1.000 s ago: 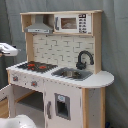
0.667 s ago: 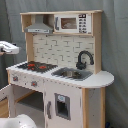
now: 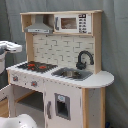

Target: Play with the kitchen

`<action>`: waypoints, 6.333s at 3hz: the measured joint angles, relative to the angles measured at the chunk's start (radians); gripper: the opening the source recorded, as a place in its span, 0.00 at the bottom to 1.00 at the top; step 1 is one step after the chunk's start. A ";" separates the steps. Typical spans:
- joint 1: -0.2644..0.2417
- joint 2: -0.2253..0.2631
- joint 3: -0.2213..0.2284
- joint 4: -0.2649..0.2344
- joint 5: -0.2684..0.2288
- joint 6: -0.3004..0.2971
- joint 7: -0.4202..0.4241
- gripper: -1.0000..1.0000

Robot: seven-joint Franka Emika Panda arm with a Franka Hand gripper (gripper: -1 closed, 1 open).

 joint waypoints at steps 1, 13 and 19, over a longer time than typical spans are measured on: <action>-0.041 -0.006 -0.009 -0.020 -0.001 0.118 -0.021 1.00; -0.522 0.301 -0.016 0.133 -0.001 0.538 -0.302 1.00; -0.399 0.421 -0.057 0.102 -0.001 0.588 -0.411 0.00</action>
